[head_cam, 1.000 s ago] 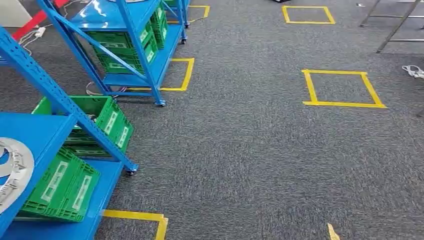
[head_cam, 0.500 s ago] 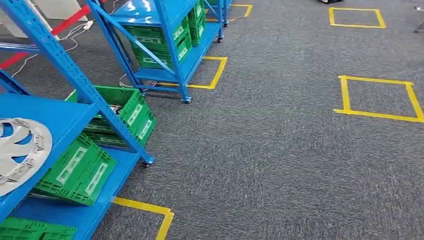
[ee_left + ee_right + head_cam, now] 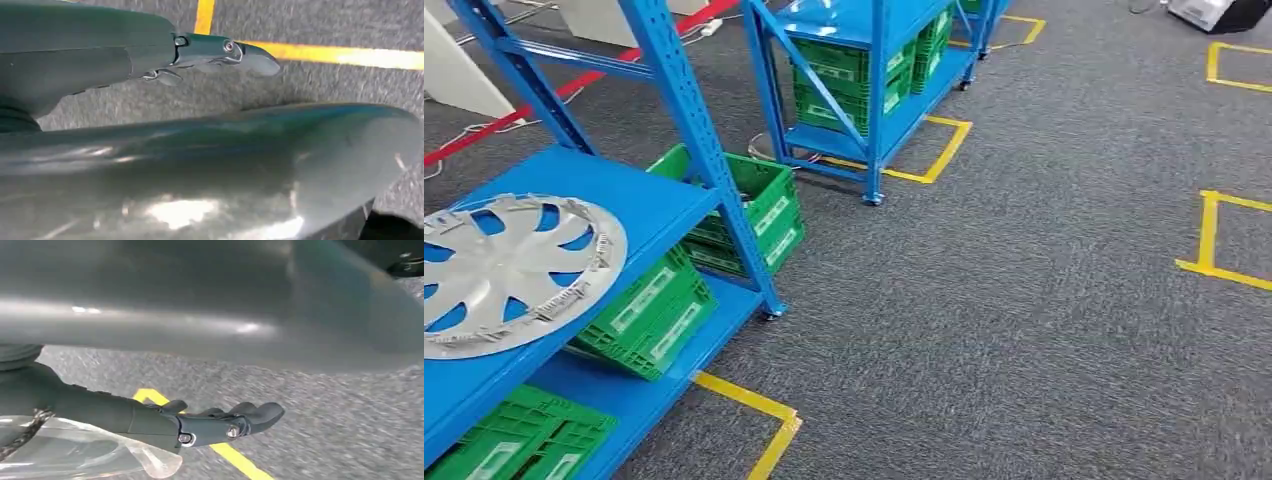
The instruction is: Take the parts from the cabinet and place them on the table.
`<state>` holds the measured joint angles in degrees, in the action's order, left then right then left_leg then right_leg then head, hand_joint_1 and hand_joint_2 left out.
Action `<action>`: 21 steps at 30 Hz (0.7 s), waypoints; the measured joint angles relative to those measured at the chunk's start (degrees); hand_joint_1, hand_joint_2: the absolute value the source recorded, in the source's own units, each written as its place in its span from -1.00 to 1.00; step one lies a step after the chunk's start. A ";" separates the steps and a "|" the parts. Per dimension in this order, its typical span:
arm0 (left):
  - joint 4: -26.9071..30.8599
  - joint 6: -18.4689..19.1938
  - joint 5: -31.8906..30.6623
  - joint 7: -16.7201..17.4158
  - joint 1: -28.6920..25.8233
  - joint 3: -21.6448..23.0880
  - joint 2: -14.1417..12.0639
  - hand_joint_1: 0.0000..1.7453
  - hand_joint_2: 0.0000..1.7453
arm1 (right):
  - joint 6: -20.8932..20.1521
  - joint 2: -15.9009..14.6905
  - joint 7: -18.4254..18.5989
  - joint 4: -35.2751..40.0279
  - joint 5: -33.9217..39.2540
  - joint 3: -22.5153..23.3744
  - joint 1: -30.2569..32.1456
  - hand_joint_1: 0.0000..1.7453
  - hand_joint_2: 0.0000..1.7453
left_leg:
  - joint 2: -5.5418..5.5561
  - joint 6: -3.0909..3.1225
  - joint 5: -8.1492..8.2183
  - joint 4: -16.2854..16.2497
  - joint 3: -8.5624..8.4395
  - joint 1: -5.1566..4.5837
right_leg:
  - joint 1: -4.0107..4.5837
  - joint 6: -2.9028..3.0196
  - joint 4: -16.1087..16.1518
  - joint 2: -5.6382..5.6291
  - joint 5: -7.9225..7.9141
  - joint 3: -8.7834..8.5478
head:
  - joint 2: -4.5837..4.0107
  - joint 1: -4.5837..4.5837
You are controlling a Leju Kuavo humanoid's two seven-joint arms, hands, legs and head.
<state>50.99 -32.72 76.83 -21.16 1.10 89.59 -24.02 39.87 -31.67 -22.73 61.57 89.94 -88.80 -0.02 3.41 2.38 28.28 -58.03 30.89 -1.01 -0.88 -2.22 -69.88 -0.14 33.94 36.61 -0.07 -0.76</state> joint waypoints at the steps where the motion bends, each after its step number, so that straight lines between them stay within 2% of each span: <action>1: -0.15 0.33 -0.48 0.29 0.00 0.02 0.26 -1.00 -1.00 | 0.00 -0.09 0.00 0.00 -0.02 0.26 0.09 -1.00 -1.00 | 0.80 -0.26 0.26 -0.13 -0.31 0.11 | -0.21 -0.11 5.73 -0.85 -3.42 -2.41 | 0.00 0.02; 2: -0.52 0.80 -1.19 0.85 0.06 0.02 0.46 -1.00 -1.00 | 0.00 -0.20 -0.02 0.00 -0.02 0.50 0.26 -1.00 -1.00 | 1.39 -0.63 0.55 -0.35 -0.15 0.15 | -0.55 -0.21 9.08 -3.34 -4.16 -3.95 | 0.00 0.02; 3: -0.94 1.22 -1.88 1.58 0.46 0.02 0.55 -1.00 -1.00 | 0.02 -0.24 -0.02 0.04 -0.02 0.66 0.32 -1.00 -1.00 | 2.16 -0.96 0.80 -1.00 0.16 -0.15 | -0.71 -0.26 10.43 -4.88 -3.38 -4.56 | 0.00 -0.04; 4: -1.36 1.71 -2.45 2.28 0.63 0.02 0.89 -1.00 -1.00 | -0.04 -0.55 0.08 0.07 -0.09 0.70 0.34 -1.00 -1.00 | 2.83 -1.12 0.62 -0.98 0.54 0.04 | -0.62 0.21 10.32 -4.35 -3.19 -5.07 | 0.00 0.11; 6: -2.47 2.67 -3.21 3.32 0.98 0.00 1.71 -1.00 -1.00 | -0.61 -1.12 0.48 0.11 0.02 1.03 0.73 -1.00 -1.00 | 4.17 -1.68 0.24 -0.81 0.84 0.29 | -0.37 0.59 10.46 -3.09 -3.23 -5.06 | 0.00 0.09; 7: -3.22 3.21 -3.45 3.74 1.17 0.00 1.92 -1.00 -1.00 | -0.99 -1.20 0.57 0.11 -0.04 1.38 0.97 -1.00 -1.00 | 4.64 -1.88 0.46 -1.05 0.99 0.24 | -0.81 0.96 10.85 -2.38 -3.33 -5.23 | 0.00 0.07; 8: -3.83 3.59 -3.69 4.04 1.33 0.00 2.52 -1.00 -1.00 | -1.22 -1.53 0.66 0.07 -0.02 1.64 1.06 -1.00 -1.00 | 1.72 -2.22 1.02 -1.73 1.10 0.10 | -0.70 1.43 11.06 -1.62 -3.43 -5.53 | 0.00 0.13; 9: -4.35 3.87 -3.74 4.20 1.60 0.04 2.73 -1.00 -1.00 | -1.38 -1.73 0.68 0.07 -0.04 1.75 1.19 -1.00 -1.00 | -0.89 -2.66 2.72 -4.26 2.30 0.06 | -0.62 1.91 11.17 -0.87 -3.32 -5.70 | 0.00 0.46; 10: -4.83 3.96 -3.76 4.22 1.99 0.04 3.13 -1.00 -1.00 | -1.42 -1.95 0.68 0.04 -0.09 1.75 1.30 -1.00 -1.00 | -1.99 -2.97 4.75 -8.18 4.28 0.30 | -0.51 2.05 11.17 -0.11 -3.23 -5.74 | 0.00 0.46; 12: -5.64 4.17 -3.87 4.24 2.49 0.02 3.78 -1.00 -1.00 | -1.42 -2.10 0.83 0.02 -0.02 1.75 1.41 -1.00 -1.00 | -2.79 -3.30 8.25 -17.10 8.86 0.78 | -0.31 2.32 11.17 1.64 -2.97 -5.77 | 0.00 0.44; 13: -6.03 4.33 -3.87 4.28 2.49 0.00 3.96 -1.00 -1.00 | -1.42 -2.12 0.85 0.00 -0.02 1.75 1.40 -1.00 -1.00 | -2.88 -3.39 8.12 -18.94 9.89 0.92 | -0.25 2.34 11.17 2.41 -2.82 -5.86 | 0.00 0.46; 14: -6.32 4.48 -3.87 4.33 2.42 0.00 4.17 -1.00 -1.00 | -1.40 -2.12 0.85 0.00 -0.02 1.75 1.38 -1.00 -1.00 | -2.91 -3.39 6.67 -17.93 9.47 0.99 | -0.25 2.29 11.17 3.08 -2.67 -6.05 | 0.00 0.46; 15: -6.68 4.57 -3.93 4.44 2.27 0.02 4.28 -1.00 -1.00 | -1.40 -2.12 0.85 0.00 -0.04 1.77 1.32 -1.00 -1.00 | -3.10 -3.25 4.10 -14.65 7.93 0.99 | -0.24 2.21 11.17 3.70 -2.43 -6.36 | 0.00 0.50; 16: -7.00 4.72 -4.09 4.44 2.22 0.04 4.37 -1.00 -1.00 | -1.38 -2.12 0.85 0.00 -0.04 1.79 1.32 -1.00 -1.00 | -3.63 -2.99 1.39 -9.95 5.67 0.93 | -0.22 2.05 11.17 4.33 -2.19 -6.77 | 0.00 0.48; 17: -7.35 5.07 -4.22 4.44 2.24 0.04 4.48 -1.00 -1.00 | -1.38 -2.12 0.83 0.00 -0.04 1.81 1.31 -1.00 -1.00 | -5.55 -2.48 -0.98 -5.12 3.31 0.65 | -0.19 1.87 11.18 4.94 -1.92 -7.19 | 0.00 0.48; 18: -7.75 5.35 -4.28 4.44 2.37 0.04 4.57 -1.00 -1.00 | -1.35 -2.12 0.83 0.00 -0.04 1.81 1.43 -1.00 -1.00 | -9.15 -1.99 -0.61 -2.71 1.98 -0.06 | -0.19 1.60 11.26 5.66 -1.60 -6.78 | 0.00 0.41; 19: -8.13 5.59 -4.35 4.44 2.55 0.02 4.76 -1.00 -1.00 | -1.36 -2.12 0.76 0.00 -0.06 1.84 1.38 -1.00 -1.00 | -9.53 -1.60 -0.24 -1.35 1.63 -0.66 | 0.22 1.21 11.12 6.31 -1.31 -7.60 | 0.00 0.54; 21: -8.72 5.95 -4.46 4.44 2.64 0.00 4.90 -1.00 -1.00 | -1.36 -2.12 0.74 0.00 -0.09 1.88 1.25 -1.00 -1.00 | -8.00 -1.23 -0.19 -1.48 2.06 -0.76 | 0.17 0.90 11.40 8.02 -1.35 -7.76 | 0.00 0.46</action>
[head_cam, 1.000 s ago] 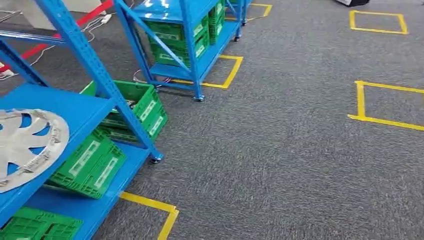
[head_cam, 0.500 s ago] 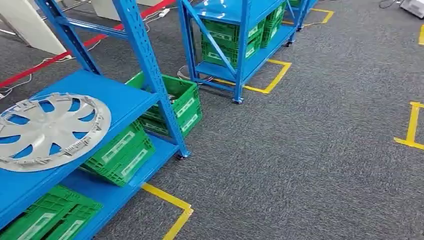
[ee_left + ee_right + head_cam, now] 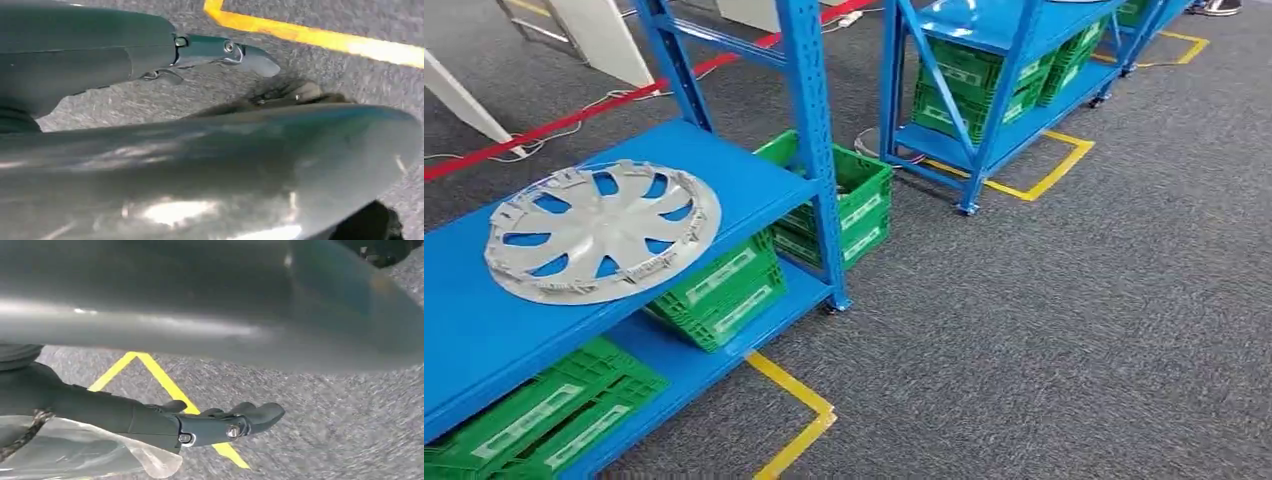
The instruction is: Take the parts from the cabinet and place them on the table.
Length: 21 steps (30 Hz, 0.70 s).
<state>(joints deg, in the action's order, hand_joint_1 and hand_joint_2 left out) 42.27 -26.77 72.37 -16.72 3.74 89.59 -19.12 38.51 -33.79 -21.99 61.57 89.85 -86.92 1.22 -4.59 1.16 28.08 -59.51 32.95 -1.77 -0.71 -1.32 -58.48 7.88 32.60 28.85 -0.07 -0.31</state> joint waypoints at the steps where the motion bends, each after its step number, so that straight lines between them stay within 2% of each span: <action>1: -0.24 0.19 -0.02 0.00 -0.15 -0.02 0.02 -1.00 -1.00 | 0.00 0.00 0.00 0.00 0.02 0.06 -0.01 -1.00 -1.00 | 0.82 0.25 -0.11 0.10 0.00 -0.06 | -0.02 -0.27 0.37 0.81 -0.03 -0.43 | 0.00 0.02; 2: -0.66 0.57 -0.26 0.00 -0.26 -0.04 0.13 -1.00 -1.00 | -0.02 -0.02 -0.09 0.00 0.02 0.42 -0.06 -1.00 -1.00 | 1.58 0.77 -0.68 1.46 -0.67 0.89 | -0.19 -0.65 -0.21 0.22 0.87 0.13 | 0.00 0.04; 3: -0.90 0.74 -0.33 0.00 -0.34 -0.09 0.44 -1.00 -1.00 | -0.02 -0.02 -0.11 0.00 0.02 0.57 -0.02 -1.00 -1.00 | 2.25 0.90 -0.75 1.55 -0.84 0.77 | -0.18 -0.87 -2.07 -3.72 1.92 0.71 | 0.00 -0.40; 4: -1.27 0.94 -0.37 0.00 -0.13 -0.13 0.50 -1.00 -1.00 | -0.04 -0.02 -0.22 0.00 -0.09 0.66 0.03 -1.00 -1.00 | 2.93 1.35 -0.81 1.54 -0.75 0.89 | -0.23 -0.92 -6.03 -5.91 3.87 2.70 | 0.02 -0.48; 5: -1.49 0.94 -0.41 0.00 0.10 -0.15 0.68 -1.00 -1.00 | -0.04 -0.02 -0.20 -0.04 -0.02 0.70 0.15 -1.00 -1.00 | 3.81 1.50 -0.77 1.49 -0.69 0.88 | -0.24 -0.95 -10.76 -7.13 5.75 5.25 | 0.00 -0.66; 6: -1.70 0.98 -0.41 -0.02 0.21 -0.20 0.90 -1.00 -1.00 | -0.04 -0.02 -0.09 -0.07 0.13 0.70 0.25 -1.00 -1.00 | 4.59 1.62 -0.70 1.49 -0.72 0.87 | -0.25 -0.98 -14.79 -7.65 7.06 7.58 | 0.00 -0.59; 7: -1.81 1.03 -0.41 0.00 0.24 -0.20 1.01 -1.00 -1.00 | -0.04 -0.02 -0.07 -0.07 0.09 0.68 0.29 -1.00 -1.00 | 5.50 1.61 -0.70 1.46 -0.79 0.87 | -0.20 -1.05 -17.14 -7.80 7.18 9.27 | 0.00 -0.63; 8: -1.94 1.07 -0.41 0.00 0.23 -0.20 1.14 -1.00 -1.00 | -0.04 -0.02 -0.07 -0.07 0.09 0.66 0.32 -1.00 -1.00 | 6.38 1.59 -0.68 1.43 -0.90 0.88 | -0.22 -1.09 -16.75 -7.82 5.75 9.71 | 0.00 -0.59; 9: -2.05 1.09 -0.41 0.00 0.17 -0.20 1.27 -1.00 -1.00 | -0.04 -0.02 -0.07 -0.09 0.11 0.70 0.28 -1.00 -1.00 | 7.23 1.51 -0.62 1.38 -1.07 0.90 | -0.32 -1.08 -13.76 -7.84 3.06 8.82 | 0.00 -0.63; 10: -2.16 1.16 -0.41 0.00 0.08 -0.20 1.36 -1.00 -1.00 | -0.04 -0.11 -0.07 -0.09 0.09 0.74 0.22 -1.00 -1.00 | 8.10 1.27 -0.46 1.29 -1.30 0.97 | -0.48 -1.15 -8.71 -8.24 -0.21 6.78 | 0.00 -0.59; 11: -2.23 1.29 -0.48 0.00 0.09 -0.20 1.55 -1.00 -1.00 | -0.04 -0.15 -0.07 -0.09 0.07 0.76 0.24 -1.00 -1.00 | 8.88 0.96 -0.23 1.10 -1.47 1.10 | -0.71 -1.18 -3.16 -9.57 -3.11 4.34 | 0.00 -0.63; 12: -2.42 1.48 -0.68 0.00 0.12 -0.22 1.60 -1.00 -1.00 | -0.04 -0.11 -0.04 -0.09 0.09 0.77 0.14 -1.00 -1.00 | 9.46 0.67 -0.05 0.99 -1.37 1.04 | -1.07 -1.17 -1.50 -12.53 -1.98 3.37 | 0.00 -0.61; 13: -2.73 1.68 -0.92 0.02 0.41 -0.22 1.60 -1.00 -1.00 | -0.04 -0.13 -0.07 -0.09 0.09 0.83 0.19 -1.00 -1.00 | 10.24 0.35 0.08 0.32 -1.02 0.90 | -1.06 -0.92 -0.46 -12.87 -2.08 2.80 | 0.00 -0.52; 16: -3.06 1.79 -1.00 0.04 -0.15 -0.26 1.66 -1.00 -1.00 | -0.02 -0.15 0.02 -0.09 0.09 0.81 0.14 -1.00 -1.00 | 12.12 -0.57 -0.41 0.79 -0.59 1.30 | -0.61 -0.02 -0.56 -10.92 -2.12 2.36 | 0.00 -0.66; 17: -3.21 1.83 -1.03 0.02 -0.25 -0.26 1.57 -1.00 -1.00 | -0.02 -0.13 0.02 -0.07 0.07 0.83 0.09 -1.00 -1.00 | 11.57 -0.90 -0.03 0.51 -0.61 1.27 | -1.00 0.50 -0.16 -10.11 -2.39 2.16 | 0.00 -0.68; 18: -3.21 1.88 -1.03 0.00 -0.38 -0.22 1.64 -1.00 -1.00 | 0.04 -0.15 0.00 -0.07 0.02 0.83 0.15 -1.00 -1.00 | 8.30 -1.38 1.00 -0.84 -0.09 1.02 | -0.94 0.87 -0.05 -9.52 -2.30 1.97 | 0.00 -0.27; 19: -3.28 1.86 -0.98 -0.18 -0.37 -0.24 1.62 -1.00 -1.00 | 0.29 -0.15 0.00 0.00 0.02 0.85 0.17 -1.00 -1.00 | 6.54 -1.71 2.86 -3.95 1.44 1.14 | -0.88 1.18 -0.05 -8.80 -2.18 1.93 | 0.00 0.09; 20: -3.30 1.61 -0.90 -0.66 -0.41 -0.35 1.57 -1.00 -1.00 | 0.57 -0.13 0.02 0.13 -0.04 0.83 0.25 -1.00 -1.00 | 5.69 -1.96 5.02 -8.29 3.61 1.30 | -0.81 1.36 -0.05 -7.96 -2.05 1.89 | 0.00 0.02; 21: -3.30 1.20 -0.50 -1.33 -0.56 -0.57 1.55 -1.00 -1.00 | 1.02 -0.15 0.15 0.46 -0.13 0.68 0.22 -1.00 -1.00 | 5.31 -2.12 6.90 -13.13 6.01 1.48 | -0.75 1.50 -0.05 -7.07 -1.90 1.84 | 0.00 0.04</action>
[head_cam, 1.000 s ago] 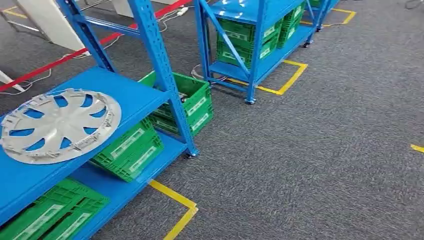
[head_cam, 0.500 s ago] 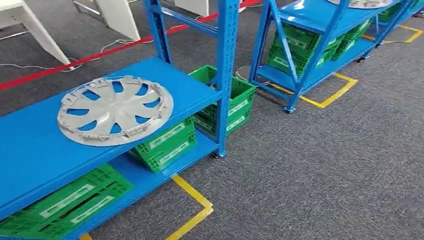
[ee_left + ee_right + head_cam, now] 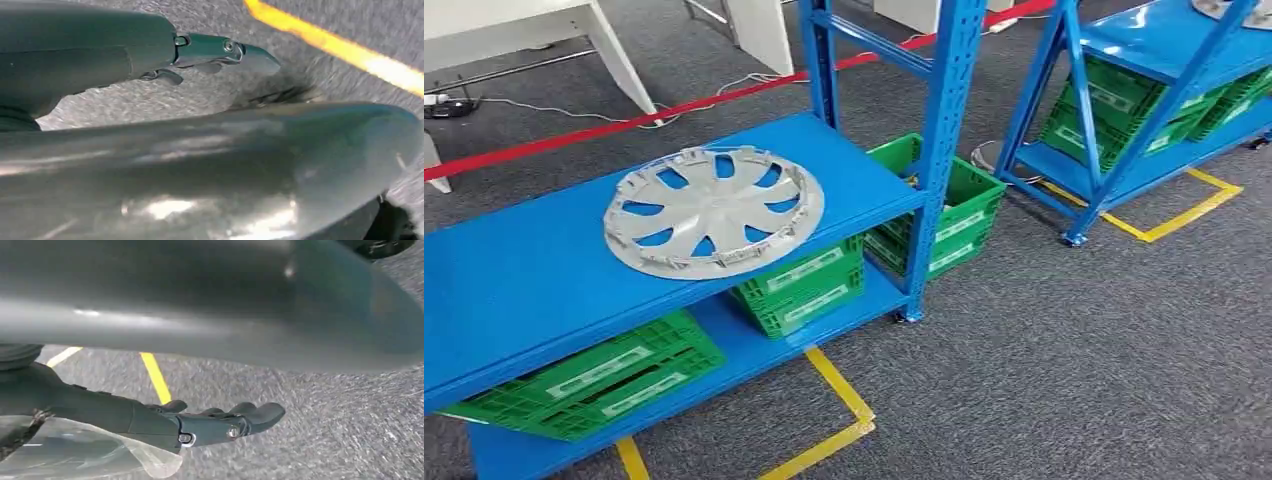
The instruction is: Take the parts from the cabinet and place them on the table.
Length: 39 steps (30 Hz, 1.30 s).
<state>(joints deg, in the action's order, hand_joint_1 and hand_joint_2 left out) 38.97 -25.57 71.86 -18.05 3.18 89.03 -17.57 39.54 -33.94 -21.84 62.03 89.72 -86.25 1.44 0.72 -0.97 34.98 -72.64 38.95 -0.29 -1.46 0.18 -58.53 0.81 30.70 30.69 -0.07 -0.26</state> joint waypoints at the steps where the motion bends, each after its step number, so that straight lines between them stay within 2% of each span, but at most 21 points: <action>1: 0.02 -0.49 0.38 -0.60 -0.29 -0.11 -0.15 -1.00 -1.00 | 0.16 0.02 0.13 0.13 -0.29 -0.22 -0.13 -1.00 -1.00 | -0.12 -0.14 0.77 -3.31 1.72 0.19 | 0.02 0.05 0.00 0.84 0.16 -0.07 | 0.00 -0.02; 2: 0.15 -1.11 0.88 -1.01 -0.80 -0.13 -0.42 -1.00 -1.00 | 0.20 0.04 0.30 0.22 -0.50 -0.50 -0.32 -1.00 -1.00 | -0.20 -0.21 0.00 -3.57 1.99 0.32 | 0.03 0.03 -0.01 1.53 0.35 -0.29 | 0.00 0.00; 4: 1.52 -3.14 2.08 -1.58 -1.97 -0.16 -1.50 -1.00 -1.00 | 0.22 0.19 0.42 0.48 -1.14 -1.09 -0.63 -1.00 -1.00 | -0.58 -0.04 -4.51 2.65 -1.07 0.35 | 0.05 -0.15 -0.01 2.78 0.86 -1.00 | 0.00 0.04; 5: 2.39 -4.20 2.69 -1.71 -2.43 -0.15 -2.39 -1.00 -1.00 | 0.22 0.37 0.48 0.48 -1.34 -1.25 -0.73 -1.00 -1.00 | -1.64 0.32 -7.17 7.69 -3.51 0.21 | 0.05 -0.29 0.00 3.40 1.18 -1.47 | 0.00 0.00; 6: 3.70 -5.52 3.41 -1.93 -2.73 -0.15 -3.20 -1.00 -1.00 | 0.24 0.61 0.46 0.48 -1.66 -1.49 -0.84 -1.00 -1.00 | -4.57 0.91 -8.54 12.19 -5.62 -0.24 | 0.13 -0.53 0.08 4.08 1.51 -1.58 | 0.00 0.02; 7: 4.79 -6.54 4.03 -2.10 -2.76 -0.16 -3.94 -1.00 -1.00 | 0.29 1.01 0.42 0.48 -1.99 -1.79 -0.95 -1.00 -1.00 | -5.95 1.18 -7.44 13.20 -6.17 -1.03 | 0.56 -0.97 -0.02 4.83 2.00 -1.87 | 0.00 -0.02; 11: 8.78 -8.92 5.60 -2.69 -3.58 -0.15 -6.01 -1.00 -1.00 | 0.26 1.94 0.53 0.31 -3.17 -2.38 -2.49 -1.00 -1.00 | -3.16 2.48 -7.50 14.15 -6.47 -0.74 | 0.68 -1.97 0.77 7.55 2.49 -3.48 | 0.00 -0.09; 13: 9.99 -9.12 5.75 -2.80 -3.77 -0.11 -6.49 -1.00 -1.00 | 0.26 2.21 0.55 0.20 -3.24 -2.47 -2.46 -1.00 -1.00 | -1.94 3.20 -8.00 14.86 -6.97 -0.25 | 0.25 -2.29 -2.84 1.14 4.68 -1.55 | 0.00 -0.66; 15: 10.79 -9.33 5.99 -2.87 -3.61 -0.11 -6.80 -1.00 -1.00 | 0.26 2.27 0.70 0.02 -3.22 -2.73 -2.26 -1.00 -1.00 | -0.31 3.45 -7.84 14.85 -6.90 -0.16 | 0.22 -2.48 -12.41 -0.60 8.65 3.70 | 0.00 -0.70; 17: 11.34 -9.49 6.06 -2.87 -3.58 -0.11 -6.88 -1.00 -1.00 | 0.26 2.38 0.70 -0.11 -3.28 -2.89 -2.12 -1.00 -1.00 | 1.34 3.51 -7.72 14.78 -7.01 -0.19 | 0.24 -2.70 -17.56 -0.72 9.05 7.51 | 0.00 -0.70; 19: 11.82 -9.53 6.08 -2.87 -3.67 -0.11 -6.93 -1.00 -1.00 | 0.26 2.42 0.70 -0.15 -3.30 -2.95 -2.14 -1.00 -1.00 | 3.05 3.18 -7.38 14.74 -7.57 -0.06 | 0.18 -2.71 -12.48 -0.85 3.88 6.29 | 0.00 -0.68; 21: 12.15 -9.58 6.08 -2.87 -3.66 -0.09 -6.99 -1.00 -1.00 | 0.26 2.42 0.68 -0.17 -3.32 -2.95 -2.10 -1.00 -1.00 | 4.57 2.48 -6.78 14.38 -8.13 0.19 | -0.27 -2.84 -2.37 -3.61 -1.75 2.38 | 0.00 -0.72; 22: 12.15 -9.60 6.08 -2.87 -3.65 -0.09 -7.06 -1.00 -1.00 | 0.29 2.51 0.70 -0.22 -3.30 -2.97 -2.18 -1.00 -1.00 | 5.21 2.03 -6.43 13.95 -7.91 -0.18 | -0.38 -2.82 -1.28 -5.95 -0.65 1.66 | 0.00 -0.77; 26: 12.59 -9.64 6.12 -2.89 -3.89 -0.07 -7.54 -1.00 -1.00 | 0.26 2.60 0.68 -0.33 -3.32 -3.00 -2.29 -1.00 -1.00 | 7.94 0.76 -6.70 14.01 -7.15 0.35 | -0.37 -1.18 -0.56 -3.48 -0.46 0.68 | 0.00 -0.70; 29: 12.79 -9.66 6.14 -2.89 -3.75 -0.02 -7.69 -1.00 -1.00 | 0.29 2.75 0.66 -0.46 -3.37 -2.97 -2.17 -1.00 -1.00 | 0.83 -0.19 -2.65 7.11 -4.11 0.17 | -0.21 -0.11 -0.29 -1.17 -0.22 0.14 | 0.00 0.02; 31: 12.83 -9.66 6.12 -2.91 -3.51 -0.05 -7.65 -1.00 -1.00 | 0.29 2.77 0.68 -0.48 -3.32 -3.02 -2.09 -1.00 -1.00 | -0.20 -0.48 0.87 -1.97 0.63 0.40 | -0.01 0.16 -0.30 0.68 0.14 -0.03 | 0.00 -0.02; 32: 12.87 -9.66 6.12 -2.91 -3.56 -0.05 -7.65 -1.00 -1.00 | 0.29 2.77 0.68 -0.52 -3.32 -3.02 -2.09 -1.00 -1.00 | -0.26 -0.52 0.90 -3.85 1.72 0.48 | 0.05 0.18 -0.30 1.50 0.31 -0.18 | 0.00 0.04; 35: 12.98 -9.66 6.17 -2.91 -3.89 0.02 -7.65 -1.00 -1.00 | 0.29 2.77 0.72 -0.54 -3.30 -3.02 -2.15 -1.00 -1.00 | -1.00 0.20 -5.70 5.18 -2.46 0.37 | 0.33 0.02 -0.30 3.52 1.02 -1.27 | 0.00 0.00; 36: 12.98 -9.66 6.30 -2.96 -3.85 0.06 -7.67 -1.00 -1.00 | 0.29 2.77 0.74 -0.50 -3.28 -3.02 -2.14 -1.00 -1.00 | -2.60 0.90 -8.12 10.19 -4.88 0.02 | 0.41 -0.10 -0.24 4.17 1.35 -1.73 | 0.00 0.02; 37: 12.98 -9.69 6.45 -3.04 -3.70 0.06 -7.80 -1.00 -1.00 | 0.29 2.77 0.74 -0.48 -3.26 -3.04 -2.05 -1.00 -1.00 | -5.62 1.69 -7.41 12.51 -6.28 -0.75 | 0.50 -0.36 -0.12 4.93 1.66 -1.54 | 0.00 -0.07; 39: 12.98 -9.66 6.71 -3.20 -3.24 0.06 -7.80 -1.00 -1.00 | 0.33 2.73 0.74 -0.28 -3.02 -3.02 -2.21 -1.00 -1.00 | -4.99 2.00 -7.16 13.40 -6.30 -0.99 | 0.85 -0.92 0.01 6.47 2.15 -1.90 | 0.00 -0.04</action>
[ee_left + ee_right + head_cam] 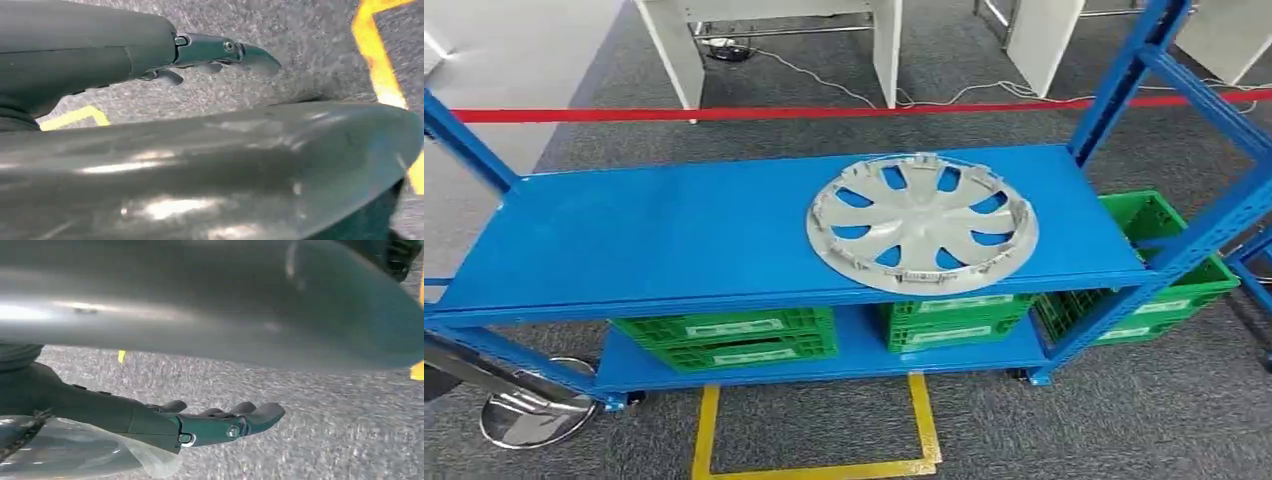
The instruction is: Take the parts from the cabinet and place them on the table.
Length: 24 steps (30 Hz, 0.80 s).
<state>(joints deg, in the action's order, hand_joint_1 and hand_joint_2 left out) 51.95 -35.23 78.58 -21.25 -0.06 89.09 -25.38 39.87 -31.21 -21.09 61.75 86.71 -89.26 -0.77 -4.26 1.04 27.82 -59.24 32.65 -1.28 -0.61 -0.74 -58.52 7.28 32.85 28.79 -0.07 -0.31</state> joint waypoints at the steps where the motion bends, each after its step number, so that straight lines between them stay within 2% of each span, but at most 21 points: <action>1: 0.00 0.02 0.07 -0.02 -0.10 0.02 -0.02 -1.00 -1.00 | 0.02 -0.02 0.00 0.04 0.00 0.00 -0.08 -1.00 -1.00 | 0.70 0.16 0.09 -0.03 0.17 -0.03 | -0.04 -0.16 0.25 0.69 0.06 -0.29 | 0.00 0.09; 2: 0.00 0.02 0.15 -0.02 -0.28 0.11 -0.04 -1.00 -1.00 | 0.02 -0.02 -0.02 0.22 0.00 0.02 -0.17 -1.00 -1.00 | 1.49 0.37 -0.04 0.18 0.18 -0.02 | 0.00 -0.40 0.57 1.42 0.07 -1.34 | 0.00 0.15; 3: 0.00 0.04 0.22 -0.02 -0.26 0.15 -0.09 -1.00 -1.00 | 0.02 -0.04 -0.02 0.29 0.04 0.07 -0.24 -1.00 -1.00 | 2.22 0.65 -0.67 1.31 -0.64 0.88 | -0.18 -0.78 0.24 0.24 0.66 -0.94 | 0.00 0.13; 4: 0.00 0.07 0.22 -0.02 -0.32 0.18 -0.04 -1.00 -1.00 | 0.02 -0.07 -0.09 0.33 0.04 0.07 -0.07 -1.00 -1.00 | 2.57 0.98 -0.81 1.62 -0.83 0.86 | -0.26 -0.92 -1.20 -3.99 1.61 -0.62 | 0.00 -0.37; 5: 0.00 -0.11 0.37 -0.09 -0.21 0.22 -0.04 -1.00 -1.00 | 0.04 -0.09 -0.33 0.35 0.02 0.09 -0.05 -1.00 -1.00 | 2.93 1.32 -0.92 1.66 -0.78 0.95 | -0.27 -0.96 -4.96 -6.23 3.66 1.28 | 0.00 -0.44; 6: 0.00 -0.33 0.63 -0.26 -0.04 0.22 -0.02 -1.00 -1.00 | 0.04 -0.15 -0.72 0.35 0.04 0.07 0.01 -1.00 -1.00 | 3.53 1.38 -0.88 1.65 -0.76 0.98 | -0.28 -1.06 -9.68 -7.10 5.70 3.85 | 0.00 -0.53; 7: 0.00 -0.50 0.72 -0.39 0.00 0.22 0.11 -1.00 -1.00 | 0.04 -0.20 -0.87 0.35 0.09 0.07 0.13 -1.00 -1.00 | 4.03 1.51 -0.77 1.65 -0.77 0.99 | -0.29 -1.22 -14.49 -7.35 7.29 6.77 | 0.00 -0.57; 8: 0.00 -0.66 0.76 -0.46 0.05 0.22 0.20 -1.00 1.00 | 0.04 -0.20 -0.81 0.35 0.17 0.02 0.19 -1.00 -1.00 | 4.50 1.51 -0.66 1.63 -0.85 1.02 | -0.31 -1.38 -17.42 -7.34 7.58 8.96 | 0.00 -0.55; 9: 0.00 -0.90 0.83 -0.50 0.05 0.24 0.26 -1.00 1.00 | 0.04 -0.20 -0.48 0.35 0.54 0.02 0.19 -1.00 1.00 | 4.85 1.41 -0.51 1.63 -1.06 1.07 | -0.40 -1.56 -17.63 -7.31 6.21 9.93 | 0.00 -0.55; 10: 0.00 -1.07 0.85 -0.52 0.07 0.26 0.35 -1.00 1.00 | 0.04 -0.20 -0.26 0.35 0.85 0.02 0.19 -1.00 1.00 | 5.17 1.17 -0.20 1.57 -1.43 1.20 | -0.57 -1.68 -15.11 -7.30 3.40 9.55 | 0.00 -0.50; 12: 0.00 -1.29 1.38 -0.52 0.05 0.26 0.42 -1.00 1.00 | 0.04 -0.20 -0.39 0.28 1.90 0.02 0.23 -1.00 1.00 | 5.57 0.42 0.63 1.24 -2.33 1.51 | -0.99 -2.07 -5.29 -7.32 -3.04 5.91 | 0.00 -0.55; 13: 0.00 -1.29 1.68 -0.52 0.03 0.26 0.35 -1.00 1.00 | 0.02 -0.09 -0.50 0.28 2.23 0.02 0.27 -1.00 1.00 | 5.67 -0.05 1.06 0.95 -2.22 1.43 | -1.32 -2.30 -2.25 -7.50 -4.03 4.95 | 0.00 -0.70; 14: 0.00 -1.23 1.68 -0.44 0.23 0.05 0.41 -1.00 1.00 | -0.04 -0.02 -0.52 0.17 2.15 0.37 0.22 -1.00 1.00 | 5.88 -0.45 1.75 -0.09 -1.99 1.12 | -1.08 -1.73 -1.17 -7.95 -3.39 4.06 | 0.00 -0.77; 15: 0.00 -1.01 1.16 -0.39 0.22 -0.48 0.48 -1.00 1.00 | -0.30 0.15 -0.41 0.02 1.69 1.00 0.40 -1.00 1.00 | 6.00 -0.59 1.64 0.14 -1.99 1.06 | -1.08 -1.24 -1.45 -7.84 -3.48 4.08 | 0.00 -0.57; 17: -0.02 -0.33 -0.41 0.13 0.10 -2.04 0.70 -1.00 1.00 | -1.07 0.63 -0.09 -0.44 -0.08 2.48 0.52 -1.00 1.00 | 6.00 0.58 1.41 0.14 -2.02 1.07 | -1.14 -1.18 -1.34 -7.79 -3.70 4.12 | 0.00 -0.52; 18: -0.04 0.09 -1.27 0.33 0.06 -2.78 0.81 -1.00 -1.00 | -1.51 0.96 0.13 -0.66 -1.03 3.19 0.53 -1.00 -1.00 | 6.00 0.92 1.41 0.30 -2.11 1.04 | -1.10 -1.13 -1.34 -7.83 -3.67 4.10 | 0.00 -0.55; 21: -0.26 1.29 -4.00 1.09 0.06 -5.26 1.27 -1.00 -1.00 | -2.84 1.83 0.87 -1.53 -4.10 5.81 0.53 -1.00 -1.00 | 5.99 1.22 1.33 0.65 -2.34 1.05 | -0.97 -0.80 -1.34 -7.87 -3.48 4.04 | 0.00 -0.54; 24: -0.88 2.62 -6.87 1.88 -0.13 -8.31 2.06 -1.00 -1.00 | -4.31 2.80 1.64 -2.84 -7.28 8.81 0.68 -1.00 -1.00 | 5.99 1.10 1.31 1.03 -2.53 1.06 | -0.86 -0.35 -1.35 -7.81 -3.32 3.96 | 0.00 -0.50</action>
<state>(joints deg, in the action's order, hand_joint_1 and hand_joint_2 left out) 51.08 -32.61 71.71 -19.36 -0.18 80.78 -23.32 35.56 -28.41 -19.45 58.90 79.42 -80.45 -0.09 1.73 2.13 29.13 -58.21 30.12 -0.22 -1.47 -1.09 -59.87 -0.53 29.53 32.75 -0.07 -0.81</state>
